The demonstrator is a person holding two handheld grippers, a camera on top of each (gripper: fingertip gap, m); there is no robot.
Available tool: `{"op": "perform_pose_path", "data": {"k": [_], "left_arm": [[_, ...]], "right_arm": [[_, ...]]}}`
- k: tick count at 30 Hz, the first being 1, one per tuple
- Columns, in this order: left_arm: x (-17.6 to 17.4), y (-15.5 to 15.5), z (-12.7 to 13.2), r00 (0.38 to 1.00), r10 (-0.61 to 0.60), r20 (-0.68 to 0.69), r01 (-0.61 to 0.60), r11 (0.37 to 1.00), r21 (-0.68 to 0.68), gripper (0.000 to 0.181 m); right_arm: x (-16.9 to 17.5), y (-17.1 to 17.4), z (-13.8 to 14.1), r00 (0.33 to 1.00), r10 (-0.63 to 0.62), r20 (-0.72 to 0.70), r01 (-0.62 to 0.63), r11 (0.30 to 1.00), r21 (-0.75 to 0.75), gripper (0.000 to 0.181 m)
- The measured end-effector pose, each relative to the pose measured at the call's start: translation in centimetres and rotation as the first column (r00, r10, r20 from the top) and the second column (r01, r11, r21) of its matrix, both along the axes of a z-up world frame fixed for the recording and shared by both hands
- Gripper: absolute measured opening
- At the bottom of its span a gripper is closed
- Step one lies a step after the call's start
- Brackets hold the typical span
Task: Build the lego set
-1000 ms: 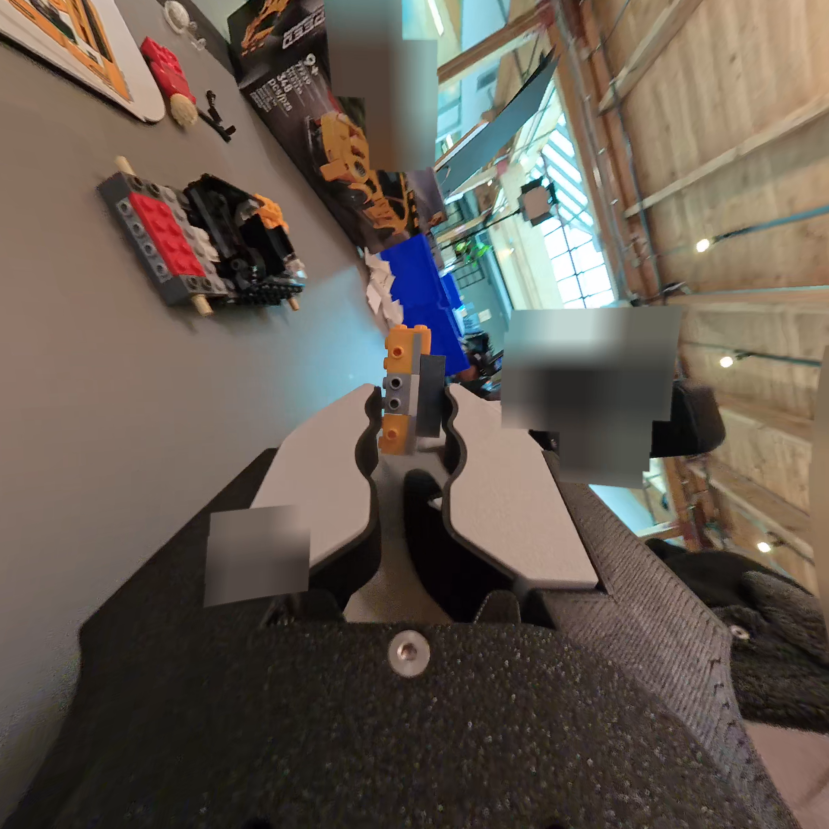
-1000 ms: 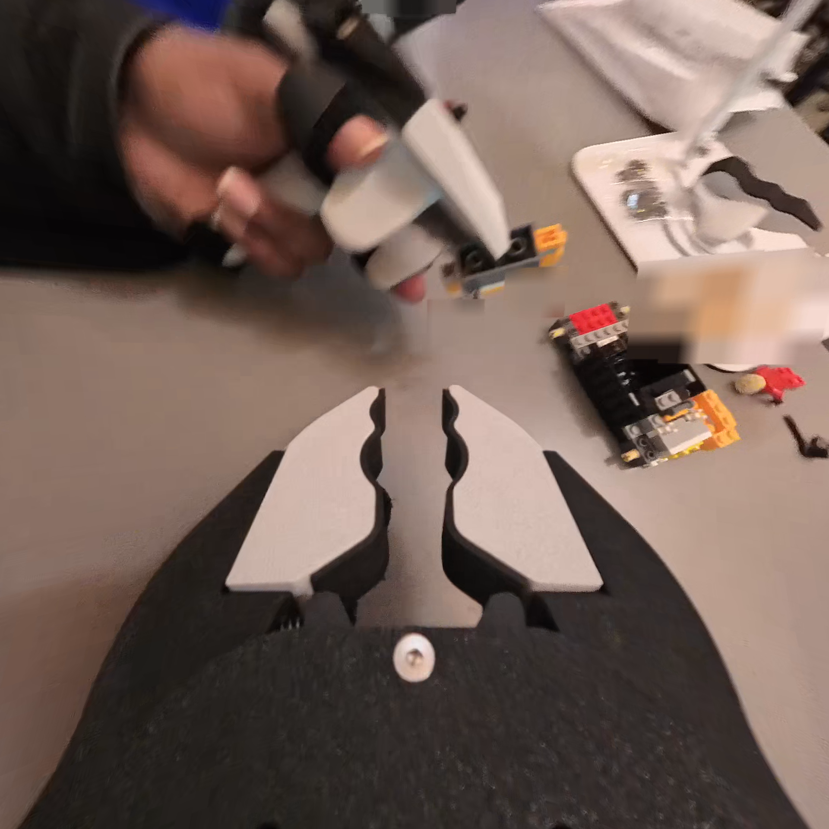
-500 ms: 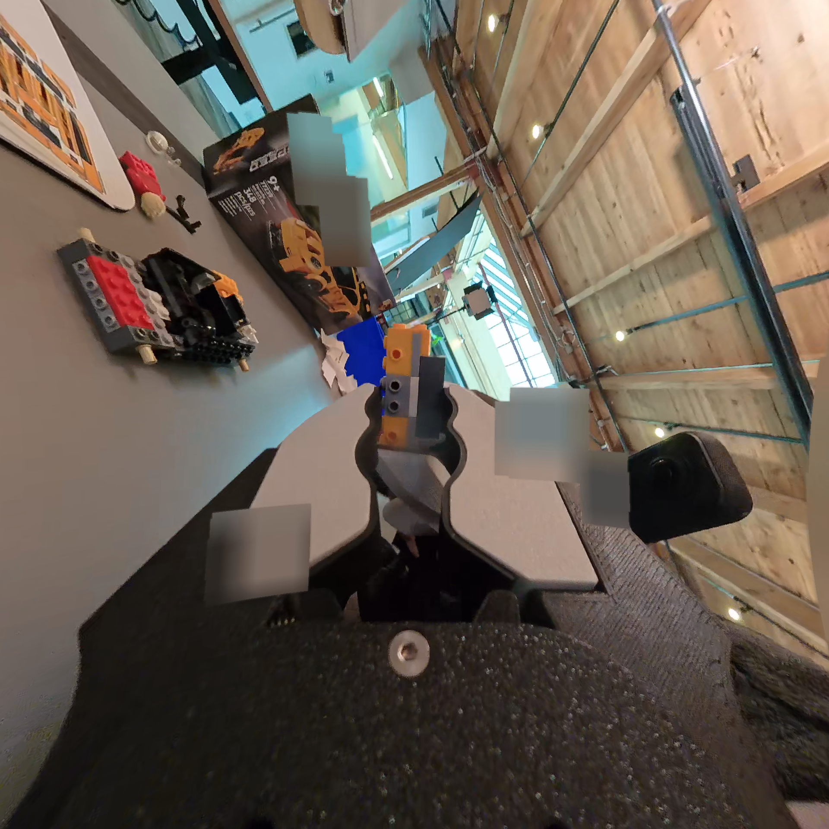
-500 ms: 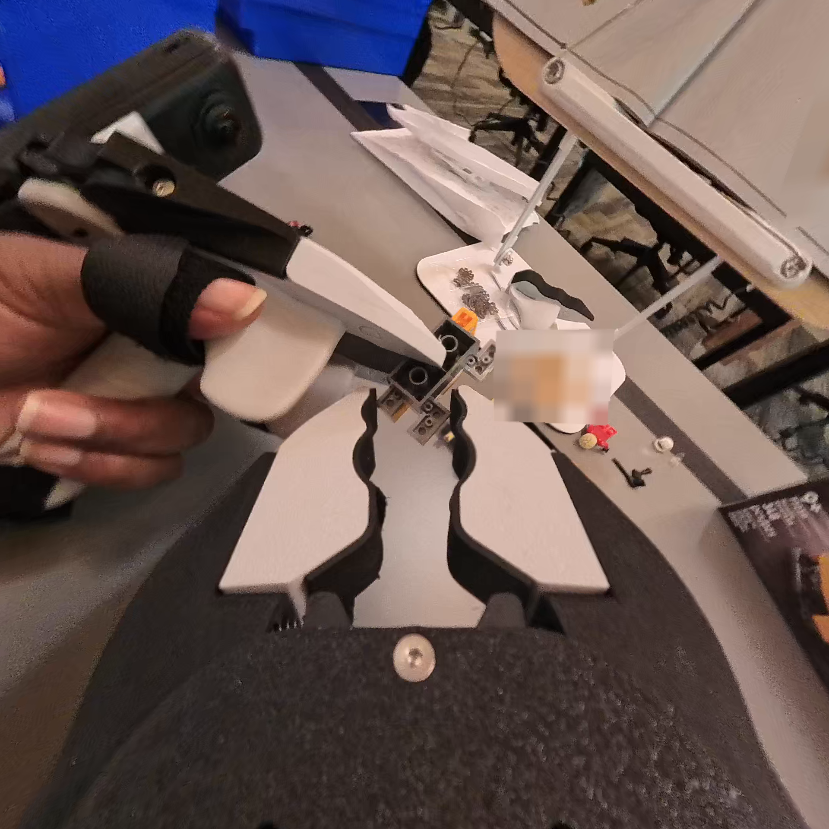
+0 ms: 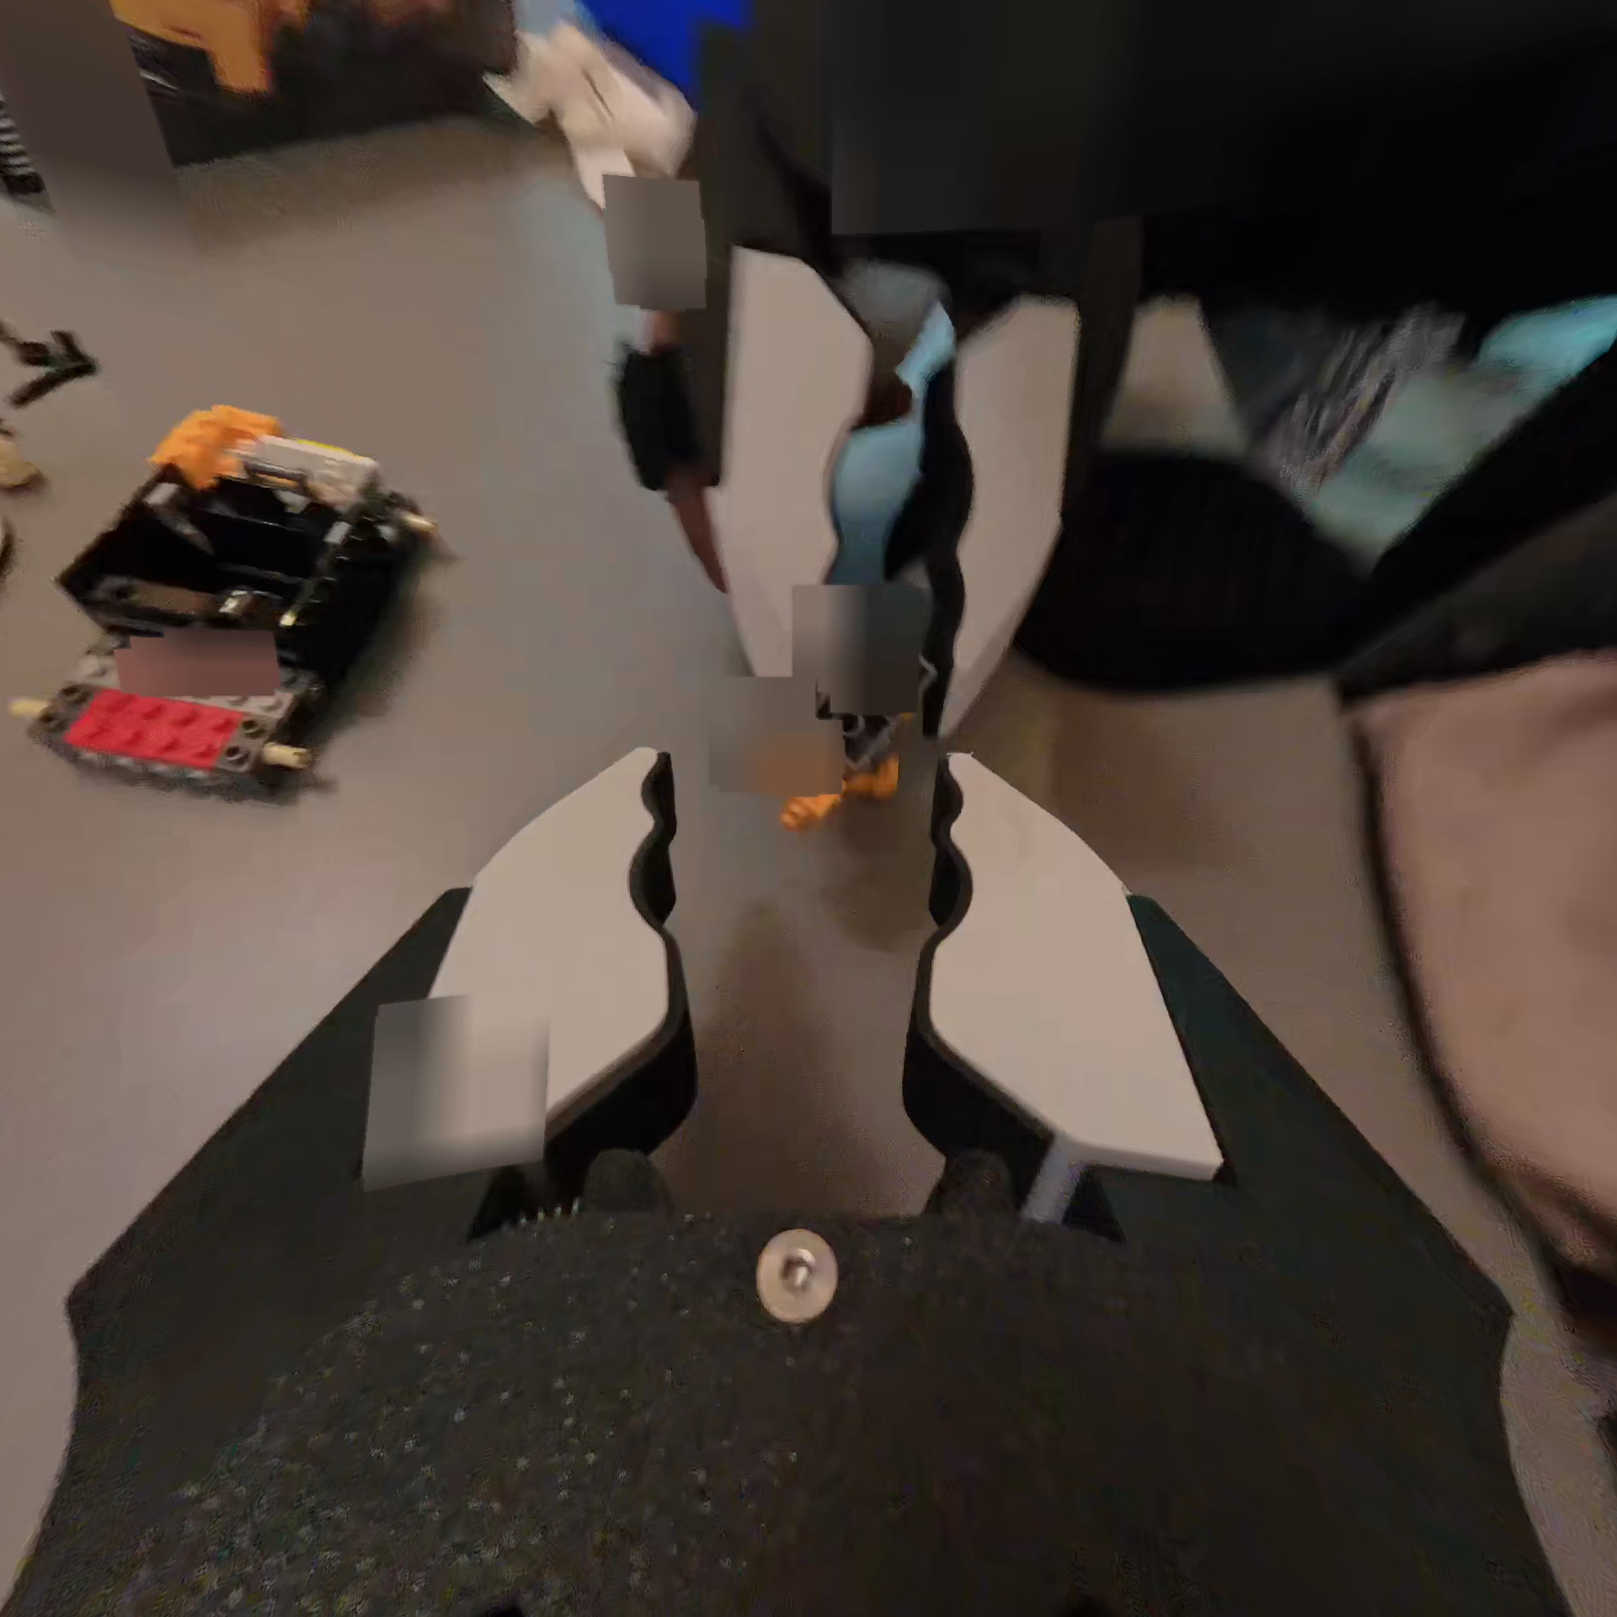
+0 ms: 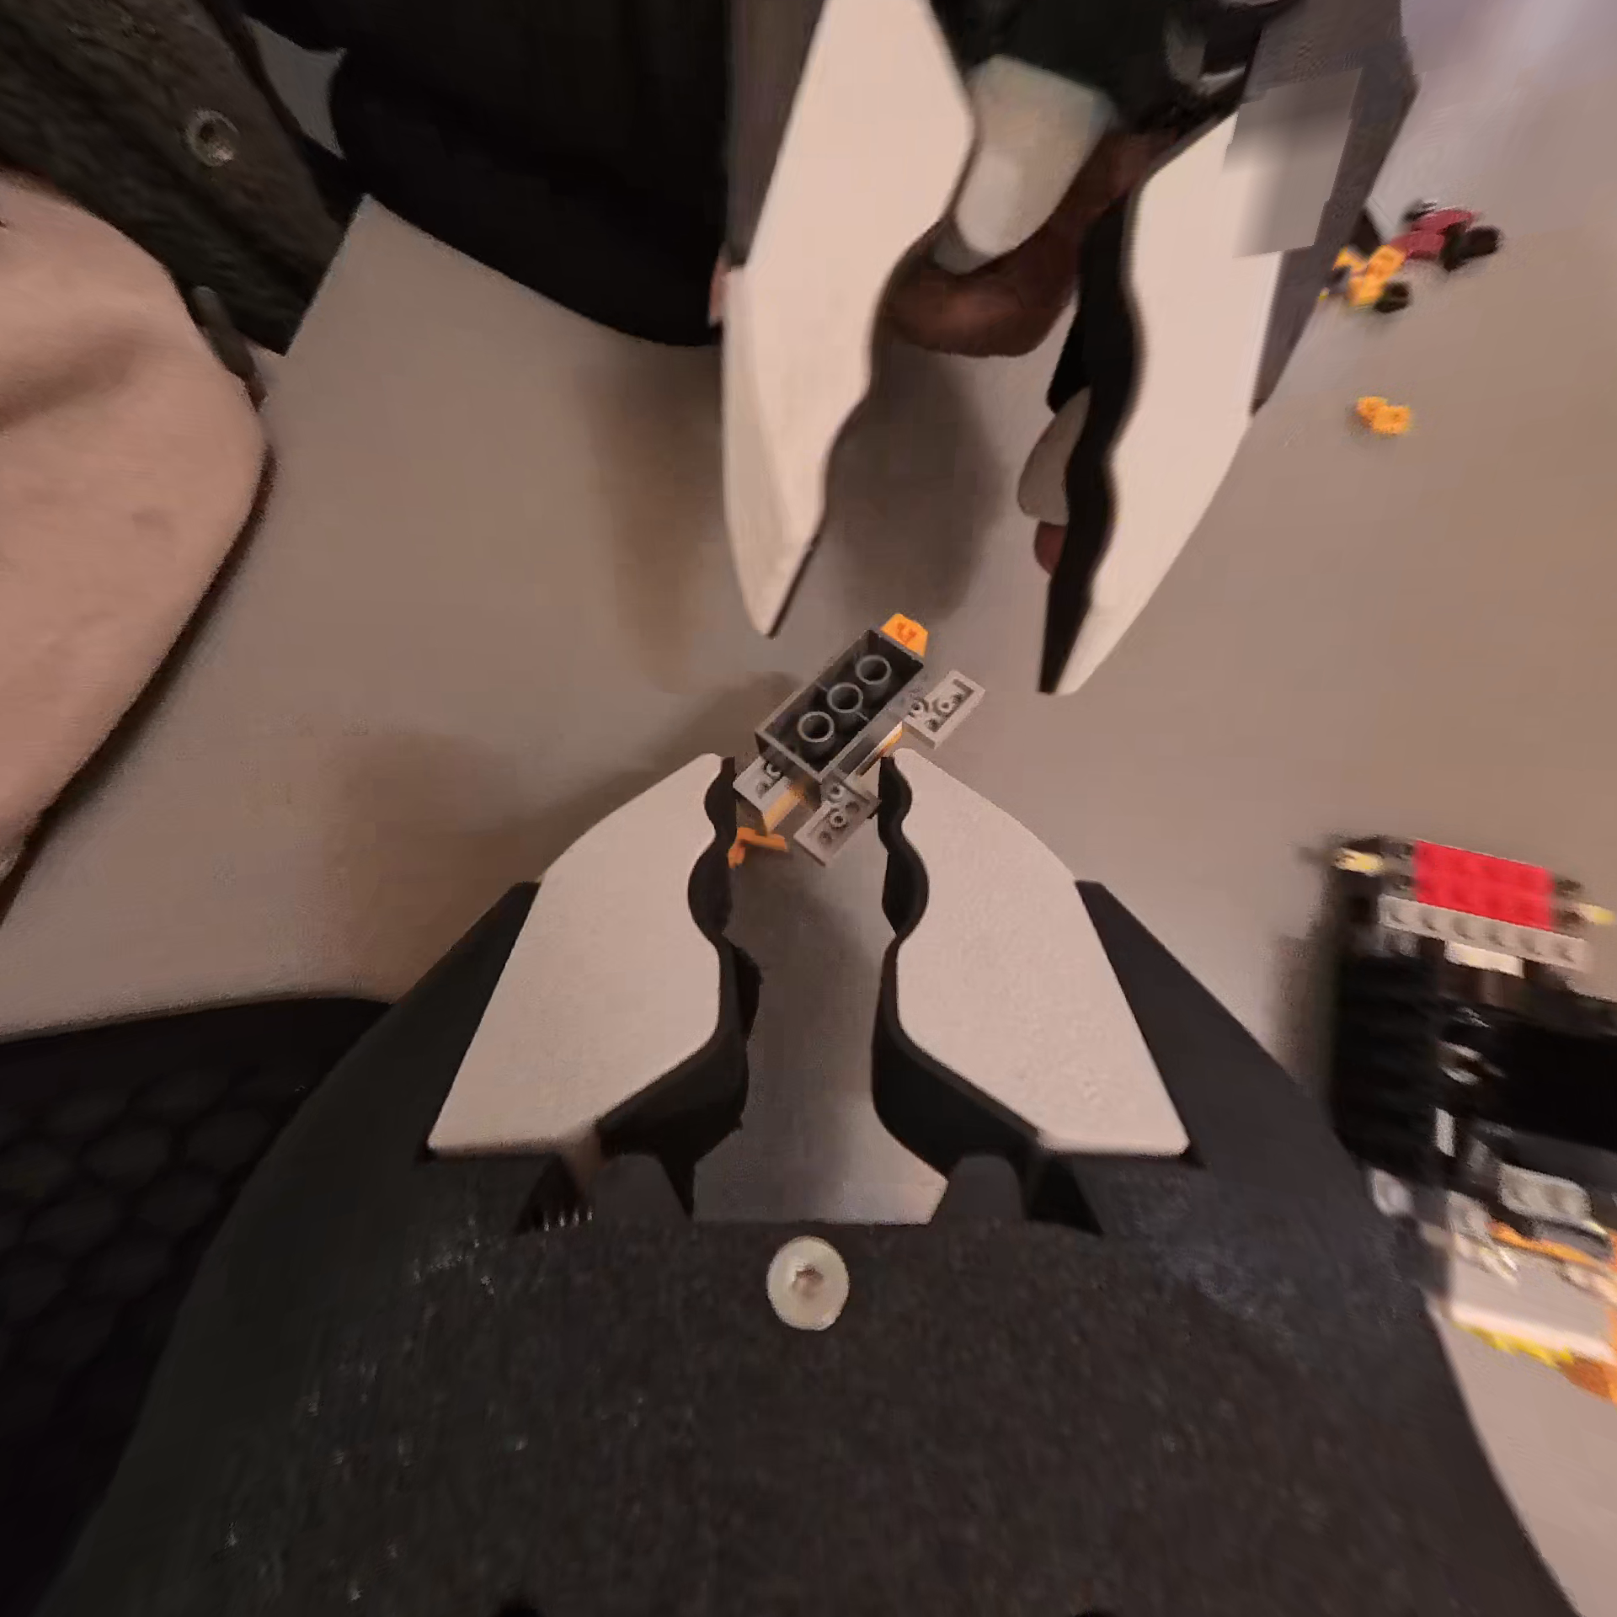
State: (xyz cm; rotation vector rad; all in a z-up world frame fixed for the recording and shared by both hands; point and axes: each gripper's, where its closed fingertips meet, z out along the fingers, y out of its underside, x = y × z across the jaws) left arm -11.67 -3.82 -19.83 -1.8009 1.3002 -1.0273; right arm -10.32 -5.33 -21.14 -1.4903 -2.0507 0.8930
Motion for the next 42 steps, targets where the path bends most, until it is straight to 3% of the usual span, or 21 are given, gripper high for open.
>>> {"op": "perform_pose_path", "data": {"k": [3,6,10,13,16,20,28,33,37,39,42], "left_arm": [[0.2,-0.8,-2.0,0.992,-0.06,-0.107,0.07,0.994,0.089,0.051],[0.2,-0.6,-2.6,0.989,-0.062,-0.131,0.078,0.989,0.123,0.031],[-0.3,0.0,-3.4,0.981,-0.021,-0.191,0.046,0.991,0.129,0.027],[-0.7,0.7,-3.9,0.973,0.037,-0.229,-0.01,0.993,0.118,0.027],[-0.7,0.7,-4.5,0.962,0.047,-0.268,-0.016,0.993,0.116,0.027],[-0.2,0.5,-4.7,0.962,0.044,-0.27,-0.014,0.994,0.112,0.027],[-0.7,0.0,-3.5,0.971,-0.002,-0.239,0.036,0.99,0.135,0.039],[0.6,-1.6,0.0,0.992,-0.078,-0.1,0.102,0.958,0.267,0.038],[2.3,-3.8,3.3,0.984,-0.163,0.073,0.13,0.932,0.338,0.033],[2.7,-4.5,5.1,0.967,-0.188,0.174,0.122,0.936,0.329,0.028],[2.7,-4.0,5.7,0.969,-0.136,0.207,0.078,0.961,0.266,0.019]], "right_arm": [[-0.3,-0.2,-1.7,0.998,0.056,0.035,-0.055,0.998,-0.009,0.031],[-1.1,-0.4,-2.5,0.996,0.082,0.036,-0.082,0.996,-0.024,0.031],[-1.1,1.0,-3.2,0.997,0.018,0.074,-0.017,1.0,-0.014,0.032],[0.6,2.2,-2.9,0.992,-0.075,0.097,0.071,0.996,0.045,0.035],[2.0,0.5,-2.4,0.988,-0.118,0.098,0.112,0.992,0.062,0.029],[2.5,-1.1,-3.9,0.974,-0.183,0.136,0.162,0.974,0.156,0.021],[1.9,-1.3,-4.2,0.976,-0.191,0.103,0.178,0.976,0.124,0.004],[1.3,-2.5,0.1,0.971,-0.212,-0.113,0.202,0.975,-0.095,0.004],[1.2,-3.8,5.9,0.893,-0.261,-0.366,0.1,0.909,-0.404,0.004],[1.4,-3.8,7.1,0.864,-0.289,-0.413,0.076,0.884,-0.461,0.004],[1.1,-3.0,7.2,0.832,-0.334,-0.443,0.131,0.894,-0.429,0.004]]}}
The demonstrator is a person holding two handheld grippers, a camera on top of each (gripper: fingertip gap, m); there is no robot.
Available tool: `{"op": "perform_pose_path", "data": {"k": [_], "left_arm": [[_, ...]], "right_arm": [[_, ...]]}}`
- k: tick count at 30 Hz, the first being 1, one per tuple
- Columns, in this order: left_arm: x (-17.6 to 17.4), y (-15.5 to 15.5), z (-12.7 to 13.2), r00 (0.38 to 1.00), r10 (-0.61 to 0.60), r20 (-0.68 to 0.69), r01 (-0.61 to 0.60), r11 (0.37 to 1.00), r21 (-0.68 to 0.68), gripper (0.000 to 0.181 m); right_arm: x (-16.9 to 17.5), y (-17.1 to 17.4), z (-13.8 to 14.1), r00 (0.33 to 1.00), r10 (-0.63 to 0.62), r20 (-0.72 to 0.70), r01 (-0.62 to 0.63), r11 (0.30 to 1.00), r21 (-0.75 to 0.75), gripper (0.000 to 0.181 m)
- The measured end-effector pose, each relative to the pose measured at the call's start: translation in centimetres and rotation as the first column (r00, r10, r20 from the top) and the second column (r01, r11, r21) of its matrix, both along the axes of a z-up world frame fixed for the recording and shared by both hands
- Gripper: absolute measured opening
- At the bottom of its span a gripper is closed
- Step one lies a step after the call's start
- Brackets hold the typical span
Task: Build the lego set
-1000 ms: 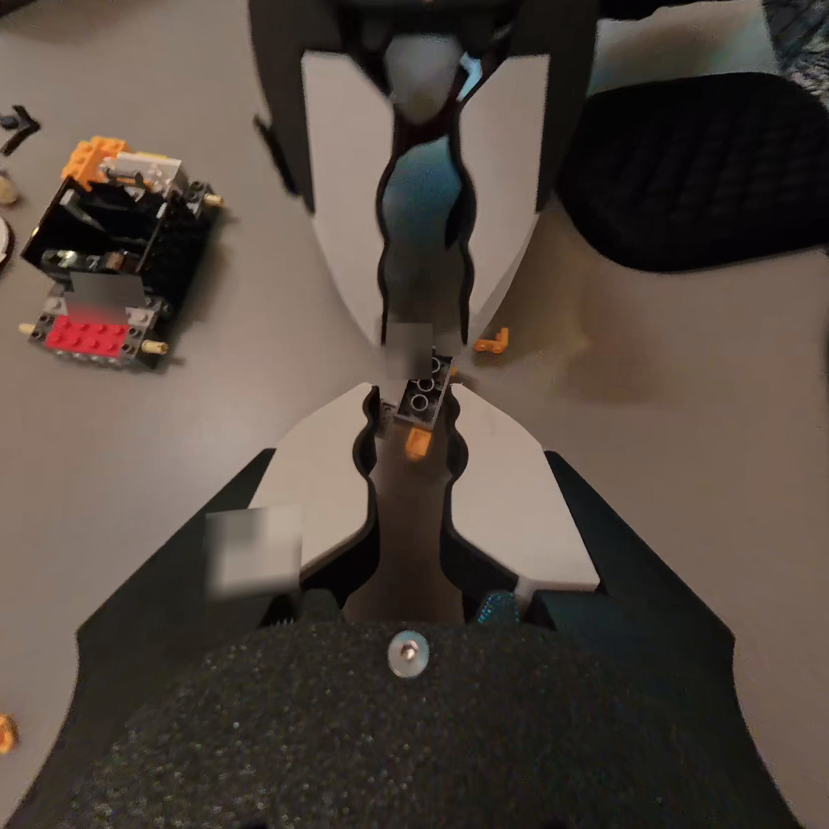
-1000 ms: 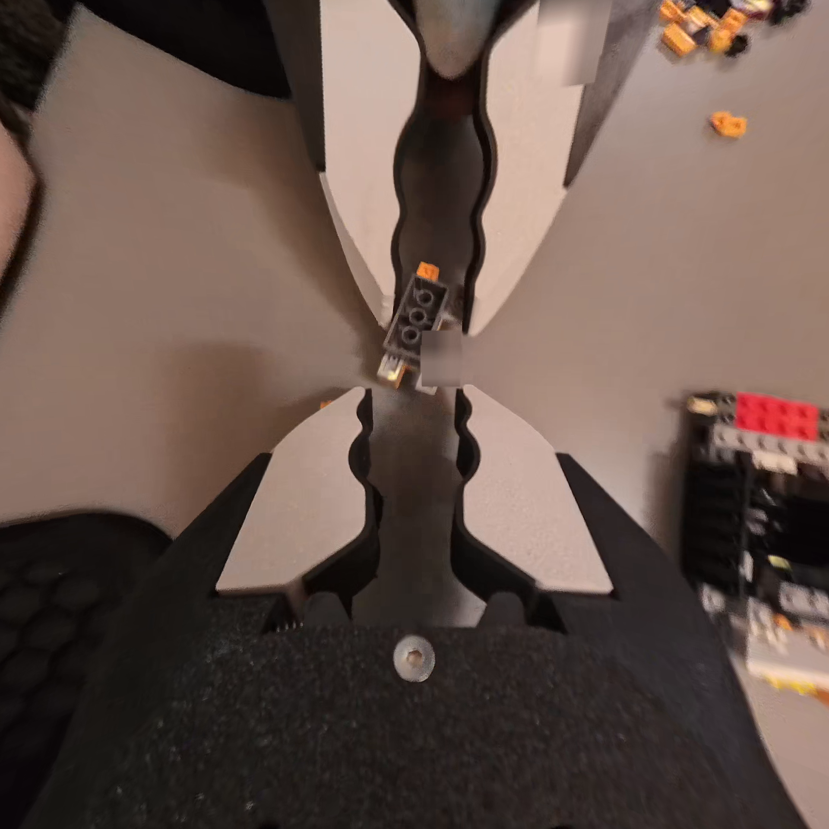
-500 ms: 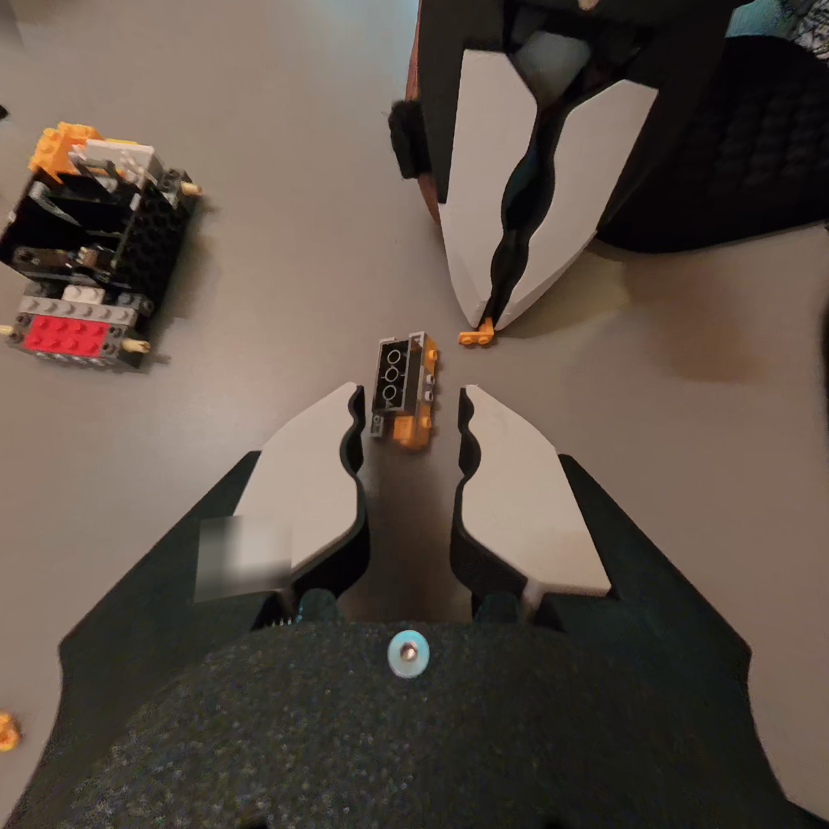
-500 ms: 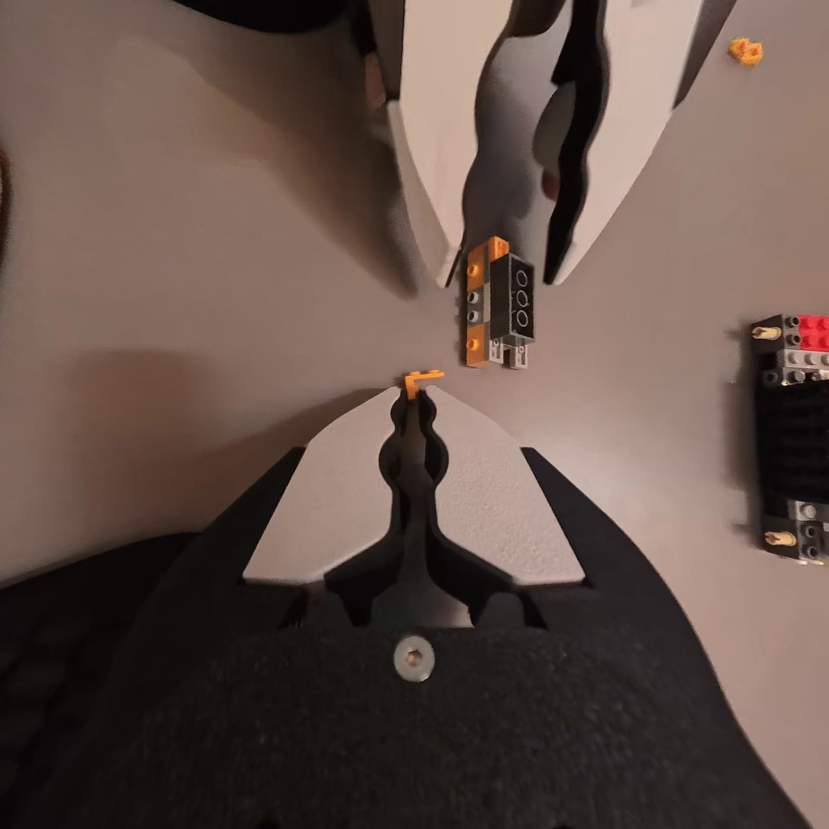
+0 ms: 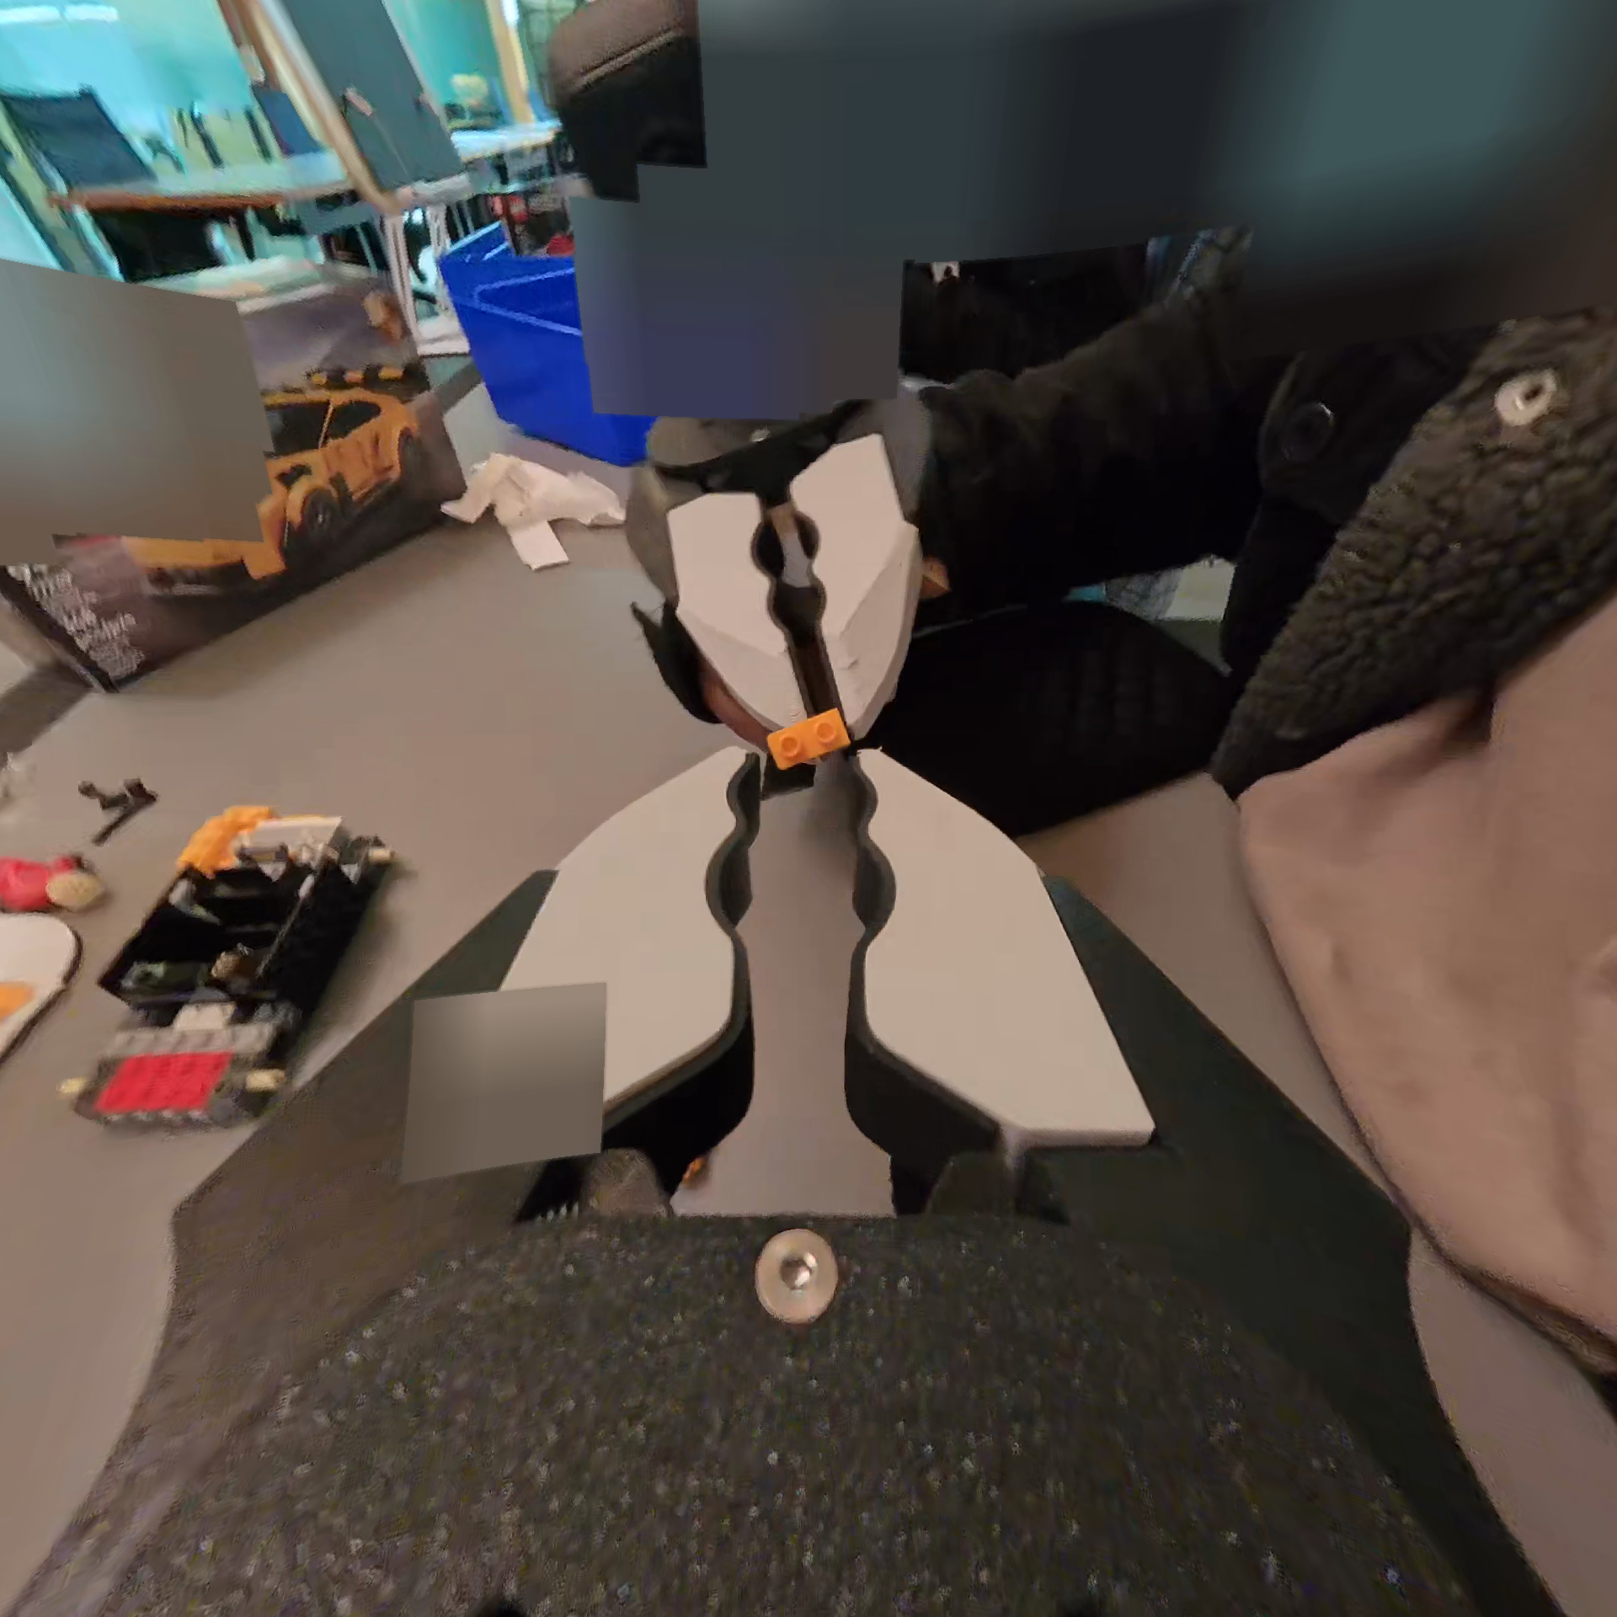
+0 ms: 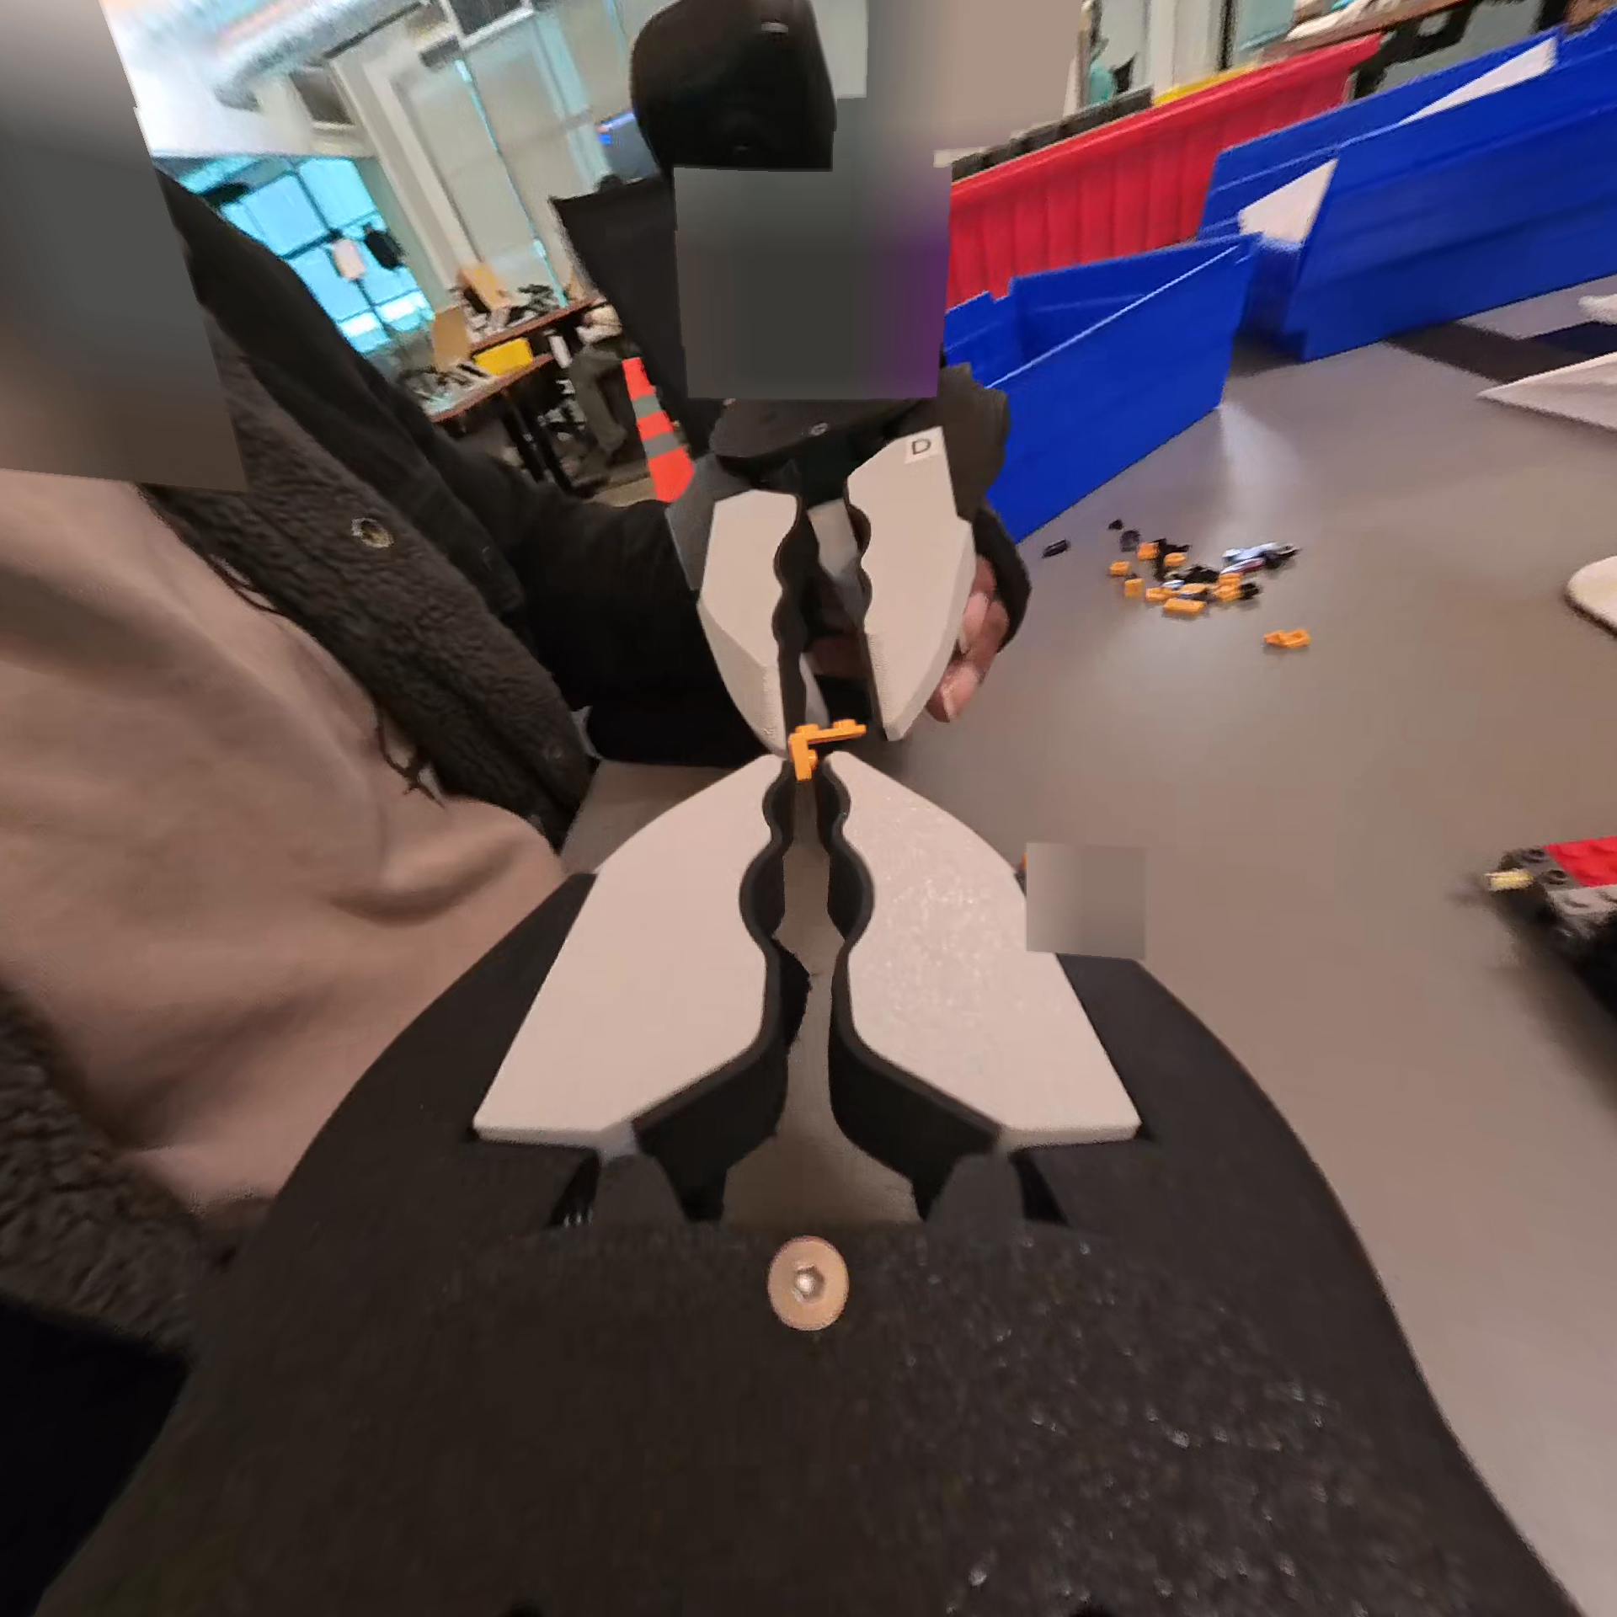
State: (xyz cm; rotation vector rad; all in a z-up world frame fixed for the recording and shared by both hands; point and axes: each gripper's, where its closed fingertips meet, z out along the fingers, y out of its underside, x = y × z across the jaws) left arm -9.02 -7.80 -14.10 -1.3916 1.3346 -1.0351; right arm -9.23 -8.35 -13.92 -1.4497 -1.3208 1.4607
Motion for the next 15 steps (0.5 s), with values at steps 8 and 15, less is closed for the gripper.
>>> {"op": "perform_pose_path", "data": {"k": [8,15], "left_arm": [[-0.2,2.8,-0.2,0.987,0.158,0.04,-0.129,0.908,-0.397,0.018],[-0.3,3.8,-0.6,0.974,0.221,0.054,-0.16,0.834,-0.527,0.011]], "right_arm": [[-0.2,3.9,-1.0,0.912,-0.406,0.056,0.336,0.821,0.462,0.004],[-0.7,4.6,-1.2,0.844,-0.535,0.042,0.366,0.631,0.684,0.004]]}}
